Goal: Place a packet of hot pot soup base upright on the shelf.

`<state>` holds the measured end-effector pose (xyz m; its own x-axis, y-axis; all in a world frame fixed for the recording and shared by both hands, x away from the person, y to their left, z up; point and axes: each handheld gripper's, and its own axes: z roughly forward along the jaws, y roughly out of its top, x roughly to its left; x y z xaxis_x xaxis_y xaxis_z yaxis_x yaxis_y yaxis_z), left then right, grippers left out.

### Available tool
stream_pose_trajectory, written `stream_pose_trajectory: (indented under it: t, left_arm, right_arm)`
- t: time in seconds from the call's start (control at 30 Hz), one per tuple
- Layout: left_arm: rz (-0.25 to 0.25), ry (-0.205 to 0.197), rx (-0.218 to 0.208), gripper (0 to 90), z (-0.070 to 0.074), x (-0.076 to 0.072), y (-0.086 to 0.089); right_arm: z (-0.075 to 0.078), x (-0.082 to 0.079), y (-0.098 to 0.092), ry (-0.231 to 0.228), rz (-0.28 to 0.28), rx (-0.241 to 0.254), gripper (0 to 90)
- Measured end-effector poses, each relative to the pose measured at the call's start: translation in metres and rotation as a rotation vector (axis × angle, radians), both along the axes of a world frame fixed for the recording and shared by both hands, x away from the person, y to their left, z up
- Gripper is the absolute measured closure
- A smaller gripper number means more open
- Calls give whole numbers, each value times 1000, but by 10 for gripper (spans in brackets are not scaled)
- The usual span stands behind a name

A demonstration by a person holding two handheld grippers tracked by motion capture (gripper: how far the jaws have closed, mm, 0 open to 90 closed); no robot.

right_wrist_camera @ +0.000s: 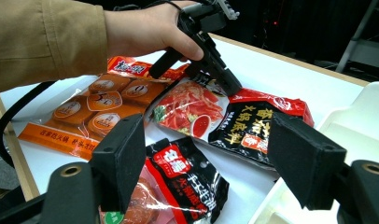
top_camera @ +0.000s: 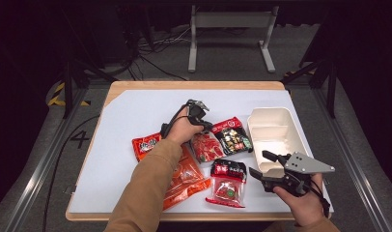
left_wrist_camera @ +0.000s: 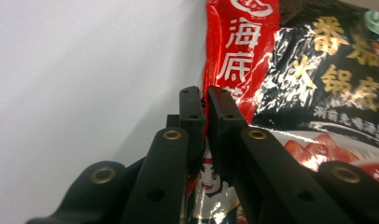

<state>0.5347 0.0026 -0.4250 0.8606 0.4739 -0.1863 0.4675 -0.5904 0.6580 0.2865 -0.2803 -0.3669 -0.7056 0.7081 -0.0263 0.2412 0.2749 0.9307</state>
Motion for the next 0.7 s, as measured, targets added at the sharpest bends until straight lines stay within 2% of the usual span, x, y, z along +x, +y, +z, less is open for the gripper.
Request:
stream_pose_trajectory:
  t: [0.07, 0.17, 0.23, 0.53, 0.7]
  left_arm:
    - [3, 20, 15, 877, 6, -1, 5]
    - [7, 22, 18, 889, 12, -3, 9]
    - [8, 14, 0, 892, 19, -6, 12]
    - [-4, -68, -115, 899, 54, -23, 30]
    - [-16, -113, -148, 900, 68, -33, 35]
  right_arm:
    - [0, 0, 0, -1, 0, 1, 287]
    - [0, 0, 0, -1, -3, 0, 287]
    - [-1, 1, 0, 3, -4, 0, 287]
    - [-2, 3, 4, 3, -1, -9, 287]
    - [-1, 4, 5, 5, -2, -11, 287]
